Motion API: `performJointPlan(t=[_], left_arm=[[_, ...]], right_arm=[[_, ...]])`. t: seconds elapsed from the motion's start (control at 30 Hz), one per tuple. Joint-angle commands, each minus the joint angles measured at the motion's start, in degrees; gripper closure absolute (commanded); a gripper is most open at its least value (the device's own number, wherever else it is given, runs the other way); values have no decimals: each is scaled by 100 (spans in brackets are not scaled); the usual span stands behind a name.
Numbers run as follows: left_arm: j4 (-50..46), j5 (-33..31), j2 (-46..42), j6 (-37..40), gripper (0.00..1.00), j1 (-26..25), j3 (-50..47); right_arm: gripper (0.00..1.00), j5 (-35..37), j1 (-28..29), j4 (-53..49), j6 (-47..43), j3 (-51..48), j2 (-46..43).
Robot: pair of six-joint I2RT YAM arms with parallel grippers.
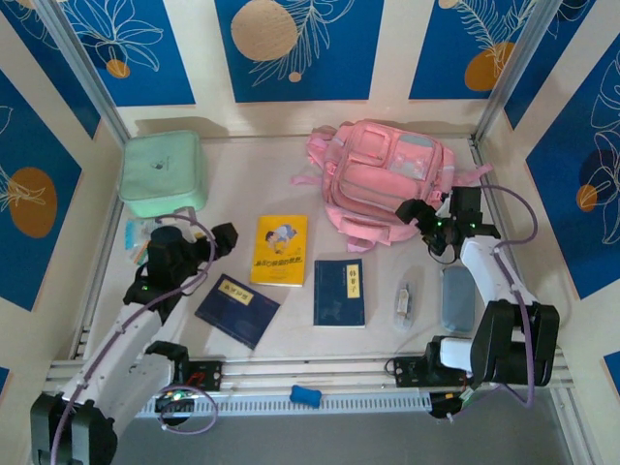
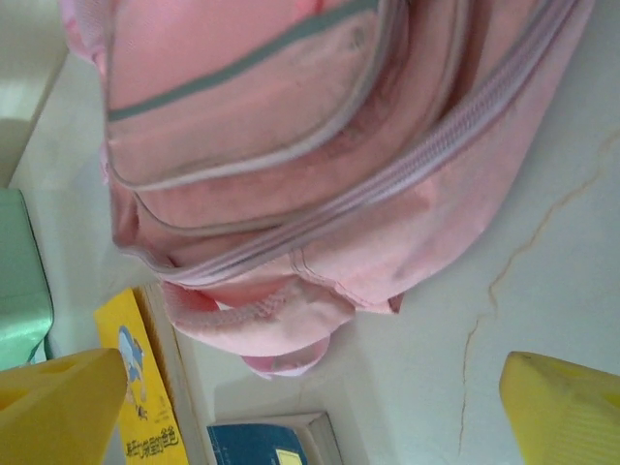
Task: Pack the student bag
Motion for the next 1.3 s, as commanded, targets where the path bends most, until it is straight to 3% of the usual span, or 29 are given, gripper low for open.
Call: performJointPlan(t=[0.0,0.47,0.6,0.93,1.13,1.27], left_arm=[[-212,-34,170,-166,1,-609,302],[649,-649,2165,-228,1,-2553,1282],[541,-754,2671,-93,1,-2759,1720],[-208,-1437,2807,41,1,-2817,2018],[-1185,-2186,2518,50,1,-2748,2146],[-1638,-2361,2304,73,1,-2650,2189]], right_arm=[[1,-395,54,-223,230,50,353],[1,166,518,136,435,1001,1953],[17,134,664,318,369,1161,2225],[75,61,1516,514,580,1238,2283],[82,185,2326,775,899,1420,2461],[88,215,2897,889,925,1698,2757]])
